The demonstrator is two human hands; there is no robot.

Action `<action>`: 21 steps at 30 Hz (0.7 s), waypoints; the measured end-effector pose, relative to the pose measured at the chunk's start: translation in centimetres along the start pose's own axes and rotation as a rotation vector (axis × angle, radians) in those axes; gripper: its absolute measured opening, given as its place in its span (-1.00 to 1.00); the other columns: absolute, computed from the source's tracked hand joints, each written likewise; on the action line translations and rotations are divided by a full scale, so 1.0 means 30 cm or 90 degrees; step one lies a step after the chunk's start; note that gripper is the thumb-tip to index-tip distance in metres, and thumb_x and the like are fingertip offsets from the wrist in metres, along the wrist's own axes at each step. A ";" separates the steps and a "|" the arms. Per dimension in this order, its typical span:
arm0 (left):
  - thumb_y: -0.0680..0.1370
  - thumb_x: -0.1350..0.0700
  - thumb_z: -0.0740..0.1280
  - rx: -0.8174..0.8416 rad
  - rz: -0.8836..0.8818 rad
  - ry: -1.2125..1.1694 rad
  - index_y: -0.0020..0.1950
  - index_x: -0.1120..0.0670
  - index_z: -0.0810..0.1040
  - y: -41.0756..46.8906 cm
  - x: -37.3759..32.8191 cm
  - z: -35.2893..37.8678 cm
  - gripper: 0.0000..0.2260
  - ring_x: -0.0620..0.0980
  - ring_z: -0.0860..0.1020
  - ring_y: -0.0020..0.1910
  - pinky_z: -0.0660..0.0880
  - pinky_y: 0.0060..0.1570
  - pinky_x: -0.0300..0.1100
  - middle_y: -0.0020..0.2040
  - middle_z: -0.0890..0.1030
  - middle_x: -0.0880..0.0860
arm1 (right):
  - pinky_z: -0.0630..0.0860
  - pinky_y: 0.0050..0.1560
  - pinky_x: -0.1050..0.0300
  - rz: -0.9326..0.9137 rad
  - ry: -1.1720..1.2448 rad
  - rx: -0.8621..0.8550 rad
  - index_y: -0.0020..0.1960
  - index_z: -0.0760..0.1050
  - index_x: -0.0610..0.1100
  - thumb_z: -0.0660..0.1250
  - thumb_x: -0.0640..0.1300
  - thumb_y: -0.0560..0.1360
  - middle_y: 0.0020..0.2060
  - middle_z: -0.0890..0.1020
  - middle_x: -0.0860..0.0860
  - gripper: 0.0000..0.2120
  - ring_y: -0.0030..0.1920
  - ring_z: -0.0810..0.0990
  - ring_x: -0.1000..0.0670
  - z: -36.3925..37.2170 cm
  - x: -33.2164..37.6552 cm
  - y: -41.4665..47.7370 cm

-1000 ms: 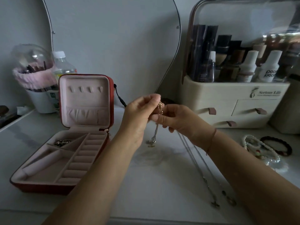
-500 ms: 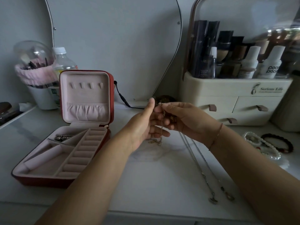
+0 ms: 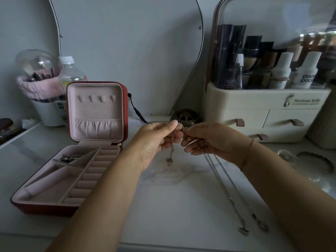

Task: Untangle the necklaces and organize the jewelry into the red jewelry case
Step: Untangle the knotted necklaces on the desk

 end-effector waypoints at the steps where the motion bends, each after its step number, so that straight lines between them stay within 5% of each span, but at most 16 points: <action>1: 0.53 0.03 0.33 0.001 0.000 0.001 -0.15 0.07 0.63 -0.002 -0.003 0.001 -0.84 -0.11 0.62 -0.28 0.47 -0.12 -0.20 -0.28 0.67 0.00 | 0.57 -0.27 0.23 -0.007 -0.038 -0.001 0.01 0.57 -0.26 0.23 -0.16 0.58 -0.17 0.66 -0.14 -0.80 -0.25 0.65 -0.01 0.005 0.005 -0.006; 6: 0.46 -0.07 0.36 0.001 -0.011 0.010 -0.30 0.07 0.54 -0.015 -0.005 0.016 -0.75 -0.10 0.53 -0.40 0.45 -0.23 -0.24 -0.41 0.57 -0.02 | 0.53 -0.23 0.29 -0.080 -0.229 -0.100 -0.07 0.56 -0.15 0.28 -0.11 0.54 -0.16 0.65 -0.03 -0.87 -0.24 0.61 0.10 -0.014 0.035 -0.010; 11: 0.29 -0.20 0.40 -0.023 -0.017 0.030 -0.38 0.04 0.50 -0.022 -0.007 0.019 -0.69 -0.10 0.41 -0.48 0.40 -0.31 -0.25 -0.48 0.48 -0.03 | 0.49 0.16 0.10 -0.100 -0.046 -0.002 0.10 0.56 -0.17 0.18 -0.04 0.59 0.02 0.67 -0.04 -0.73 0.08 0.62 0.02 0.008 0.028 -0.006; 16: 0.19 -0.32 0.39 -0.055 0.016 0.070 -0.47 0.00 0.51 -0.022 -0.016 0.010 -0.61 -0.09 0.42 -0.45 0.38 -0.25 -0.20 -0.47 0.49 -0.02 | 0.43 0.22 0.06 -0.073 -0.031 0.059 0.11 0.58 -0.15 0.24 0.13 0.42 0.02 0.68 -0.03 -0.56 0.09 0.62 0.03 0.028 0.013 -0.008; 21: 0.24 -0.31 0.38 -0.095 0.025 0.066 -0.44 0.02 0.55 -0.021 -0.023 -0.003 -0.62 -0.09 0.35 -0.47 0.36 -0.35 -0.24 -0.48 0.45 -0.04 | 0.41 0.21 0.06 -0.067 -0.025 0.103 0.14 0.51 -0.21 0.35 0.03 0.35 -0.02 0.65 -0.06 -0.56 0.04 0.60 0.04 0.062 0.002 -0.009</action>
Point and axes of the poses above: each hand's wrist, its own y-axis towards the middle knuckle, its own z-axis out of the palm, x = y × z, the point moved 7 cm from there along y, towards the middle knuckle
